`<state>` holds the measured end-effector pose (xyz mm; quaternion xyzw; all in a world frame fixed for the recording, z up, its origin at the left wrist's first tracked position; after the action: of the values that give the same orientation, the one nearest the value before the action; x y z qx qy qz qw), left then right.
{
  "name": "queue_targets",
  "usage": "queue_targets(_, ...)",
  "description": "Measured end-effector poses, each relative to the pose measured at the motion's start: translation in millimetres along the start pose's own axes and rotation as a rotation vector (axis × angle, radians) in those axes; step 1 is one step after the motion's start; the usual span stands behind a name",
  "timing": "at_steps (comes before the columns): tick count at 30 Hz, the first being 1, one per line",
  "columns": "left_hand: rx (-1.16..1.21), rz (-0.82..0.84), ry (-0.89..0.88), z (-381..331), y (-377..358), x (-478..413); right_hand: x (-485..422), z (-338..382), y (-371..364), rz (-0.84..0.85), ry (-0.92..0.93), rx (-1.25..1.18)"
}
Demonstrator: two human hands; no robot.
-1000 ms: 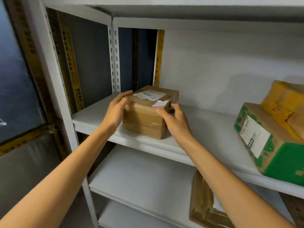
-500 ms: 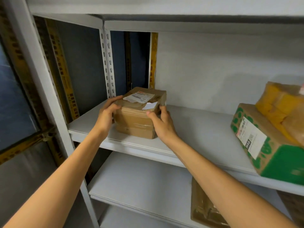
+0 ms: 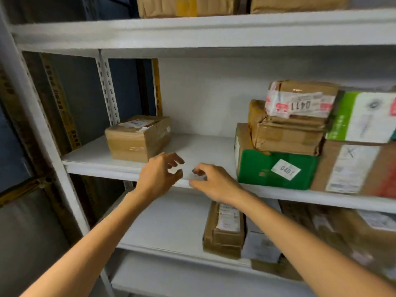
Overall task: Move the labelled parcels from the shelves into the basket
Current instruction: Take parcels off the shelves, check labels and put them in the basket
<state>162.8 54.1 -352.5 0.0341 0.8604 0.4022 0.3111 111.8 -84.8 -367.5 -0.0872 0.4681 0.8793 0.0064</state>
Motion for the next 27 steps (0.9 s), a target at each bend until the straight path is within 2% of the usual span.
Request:
queue_targets(3,-0.070,0.144,-0.007,-45,-37,28,58,-34,23,0.060,0.013,0.205)
queue_targets(7,-0.115,0.257,0.009,-96,-75,66,120,-82,40,0.154,-0.049,0.361)
queue_targets(14,-0.114,0.412,0.033,-159,-98,97,175,-118,73,0.229,-0.121,0.425)
queue_targets(20,-0.137,0.423,-0.008,-188,-70,77,182,-109,118,0.117,-0.141,0.405)
queue_targets(27,-0.073,0.208,-0.060,-233,-15,9,168,-71,208,-0.229,-0.118,0.184)
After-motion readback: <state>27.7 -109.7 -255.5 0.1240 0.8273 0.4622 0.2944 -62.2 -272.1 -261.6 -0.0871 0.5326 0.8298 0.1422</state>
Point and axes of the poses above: each hand's wrist, its own x-axis away from the middle knuckle, its own y-axis out of the back of the hand, z = x × y, the point moved 7 cm from there along -x, towards the middle knuckle, and after that the axes turned 2 degrees about x, right-handed, at the moved point
